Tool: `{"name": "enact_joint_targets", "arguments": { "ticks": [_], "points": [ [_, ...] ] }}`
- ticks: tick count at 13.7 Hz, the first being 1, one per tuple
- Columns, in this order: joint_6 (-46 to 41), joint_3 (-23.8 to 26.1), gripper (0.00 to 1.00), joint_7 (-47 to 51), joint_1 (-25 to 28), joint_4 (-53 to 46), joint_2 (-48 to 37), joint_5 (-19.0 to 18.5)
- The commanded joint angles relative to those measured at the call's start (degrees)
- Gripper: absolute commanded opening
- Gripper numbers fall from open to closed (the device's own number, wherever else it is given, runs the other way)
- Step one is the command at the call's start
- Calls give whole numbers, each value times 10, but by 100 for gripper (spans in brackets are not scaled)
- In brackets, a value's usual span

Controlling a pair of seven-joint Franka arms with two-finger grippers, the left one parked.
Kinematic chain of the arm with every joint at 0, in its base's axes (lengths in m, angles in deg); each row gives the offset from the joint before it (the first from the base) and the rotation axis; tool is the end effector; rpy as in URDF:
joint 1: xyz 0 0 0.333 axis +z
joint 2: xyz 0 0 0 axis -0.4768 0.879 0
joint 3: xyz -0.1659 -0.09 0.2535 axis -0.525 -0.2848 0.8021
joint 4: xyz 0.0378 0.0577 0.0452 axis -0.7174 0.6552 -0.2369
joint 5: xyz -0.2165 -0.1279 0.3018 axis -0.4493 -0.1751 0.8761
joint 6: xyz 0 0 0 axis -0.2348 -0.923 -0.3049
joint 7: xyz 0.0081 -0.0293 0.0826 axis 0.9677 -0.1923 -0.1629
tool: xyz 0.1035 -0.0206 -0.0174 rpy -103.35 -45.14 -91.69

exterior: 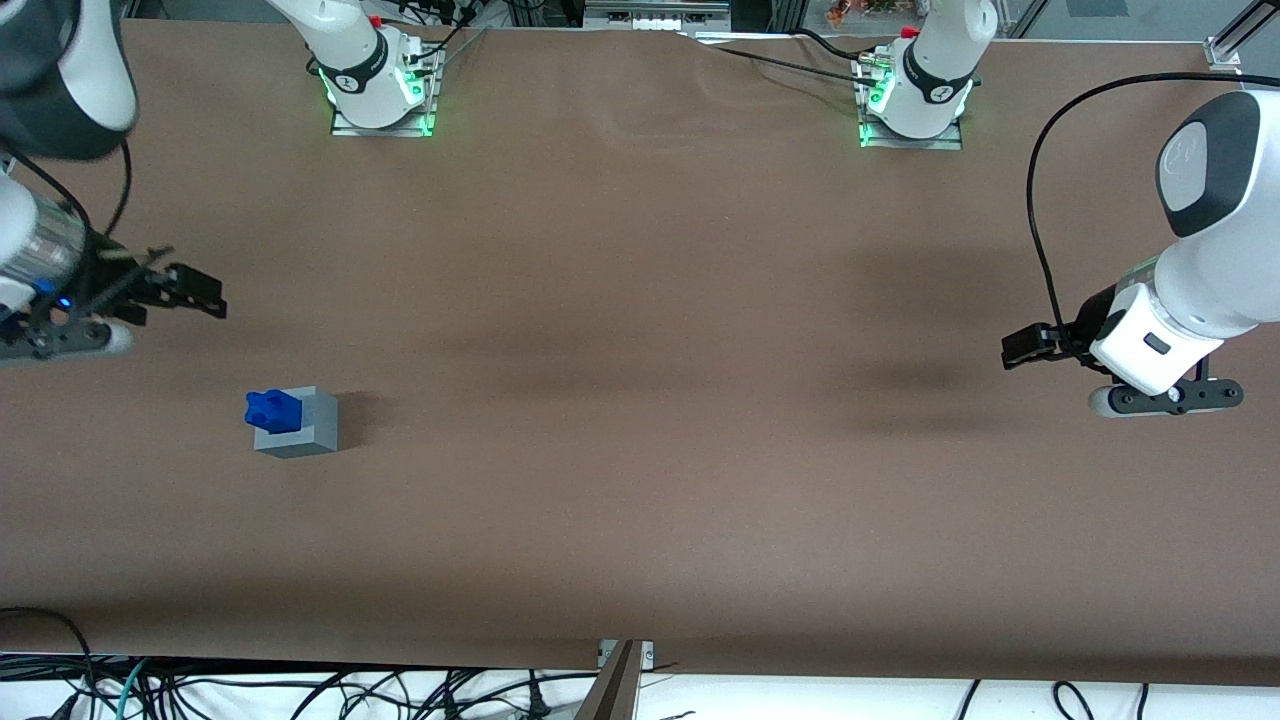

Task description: Insert blue part into gray base with right arm

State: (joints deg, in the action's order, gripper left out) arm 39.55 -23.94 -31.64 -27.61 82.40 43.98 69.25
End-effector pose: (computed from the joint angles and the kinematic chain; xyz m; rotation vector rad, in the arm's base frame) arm 0.5986 0.0045 0.5514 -3.1265 -0.1581 0.0496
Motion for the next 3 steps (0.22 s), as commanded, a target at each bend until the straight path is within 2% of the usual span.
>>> {"name": "enact_joint_targets", "arguments": {
  "ticks": [1,3],
  "points": [
    [-12,7,100,1,-6,-18,1,-8],
    [-13,7,100,1,-6,-18,-4,-9]
  ]
}}
